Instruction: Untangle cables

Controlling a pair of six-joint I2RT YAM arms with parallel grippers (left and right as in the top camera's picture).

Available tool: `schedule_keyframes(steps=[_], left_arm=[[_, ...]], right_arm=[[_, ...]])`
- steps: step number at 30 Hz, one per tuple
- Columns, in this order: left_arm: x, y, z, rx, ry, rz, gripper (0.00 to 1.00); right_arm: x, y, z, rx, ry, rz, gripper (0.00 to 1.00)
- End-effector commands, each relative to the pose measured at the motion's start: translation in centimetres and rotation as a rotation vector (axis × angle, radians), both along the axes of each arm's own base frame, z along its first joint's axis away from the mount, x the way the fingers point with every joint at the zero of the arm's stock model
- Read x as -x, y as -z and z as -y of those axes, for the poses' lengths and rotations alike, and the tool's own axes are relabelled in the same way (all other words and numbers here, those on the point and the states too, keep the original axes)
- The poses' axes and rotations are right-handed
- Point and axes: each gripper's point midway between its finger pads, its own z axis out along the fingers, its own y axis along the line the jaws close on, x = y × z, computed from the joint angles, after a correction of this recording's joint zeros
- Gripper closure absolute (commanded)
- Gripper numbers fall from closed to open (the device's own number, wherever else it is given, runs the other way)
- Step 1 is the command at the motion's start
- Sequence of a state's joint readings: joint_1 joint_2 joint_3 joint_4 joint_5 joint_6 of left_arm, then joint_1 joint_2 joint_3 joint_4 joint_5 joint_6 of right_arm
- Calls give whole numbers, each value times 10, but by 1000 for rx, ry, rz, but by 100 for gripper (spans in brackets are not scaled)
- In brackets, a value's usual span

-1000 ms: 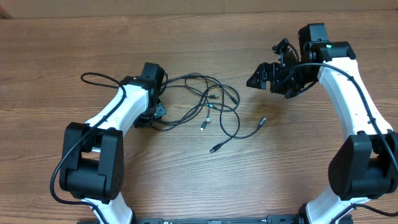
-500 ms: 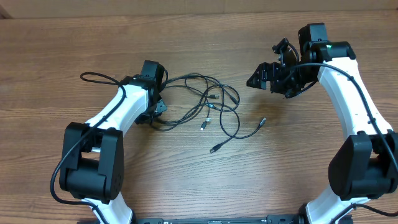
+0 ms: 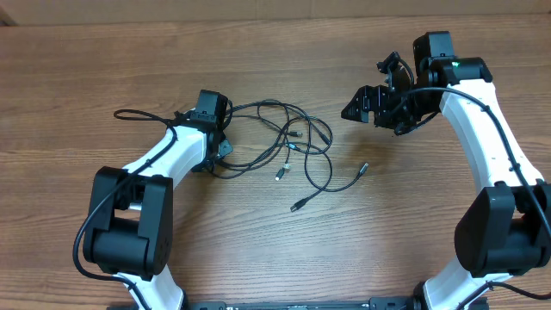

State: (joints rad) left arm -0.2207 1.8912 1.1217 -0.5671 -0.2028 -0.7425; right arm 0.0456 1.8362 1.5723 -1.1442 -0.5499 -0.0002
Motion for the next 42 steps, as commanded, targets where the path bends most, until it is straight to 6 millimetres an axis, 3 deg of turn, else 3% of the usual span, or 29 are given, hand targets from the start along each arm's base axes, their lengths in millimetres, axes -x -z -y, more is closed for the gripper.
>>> schedule_keyframes(steps=[1,3,4,5,6,7,8,9,11,12,14,17,19,22,25,28,30,33,35,36,39,42], left_arm=[[14,26,-6,-22,-15,-84,96],[21,18,-5,-21,11,-111,96],[6,-13,-1,-17,85,-41,96],[-14,-62,4,-18,162,75,96],[-33,-129,16,14,250,240,96],[-38,-155,22,36,290,306,96],[-43,-208,34,78,355,442,96],[-41,-257,42,115,401,567,96],[-21,-329,56,181,490,763,96],[-16,-342,60,189,528,805,96],[-1,-388,71,221,619,960,96],[11,-470,81,328,624,1260,96],[20,-520,81,452,566,1438,96],[37,-561,87,594,585,1582,96],[70,-612,87,748,629,1776,96],[80,-634,74,786,565,1884,96],[61,-625,61,744,435,1860,95],[32,-594,56,608,374,1748,96],[11,-554,61,542,374,1584,96],[6,-538,62,531,373,1519,96],[8,-542,62,533,375,1534,96],[24,-569,55,559,370,1635,96]], right_arm=[[0,-10,0,-1,-7,37,8],[-1,-10,0,-1,-7,40,8],[-1,-11,0,-1,-7,43,8],[-2,-11,-1,-6,-7,48,8],[-3,-14,-5,-31,-12,53,8],[-2,-16,-7,-47,-21,56,10],[-2,-17,-9,-61,-26,56,11],[0,-20,-13,-91,-33,52,14],[3,-43,-30,-222,-67,63,16],[3,-56,-37,-275,-88,86,16],[3,-89,-44,-336,-125,165,17],[12,-147,-52,-416,-172,290,18],[16,-171,-52,-436,-136,310,18],[19,-171,-65,-454,-125,265,17],[29,-174,-95,-474,-195,258,16],[45,-181,-133,-501,-296,276,16],[45,-177,-143,-470,-274,263,17],[33,-142,-144,-289,-33,148,18],[38,-121,-159,-222,16,94,17],[43,-109,-179,-221,-6,61,17],[39,-92,-201,-209,-20,60,18],[23,-65,-216,-182,-10,64,18]])
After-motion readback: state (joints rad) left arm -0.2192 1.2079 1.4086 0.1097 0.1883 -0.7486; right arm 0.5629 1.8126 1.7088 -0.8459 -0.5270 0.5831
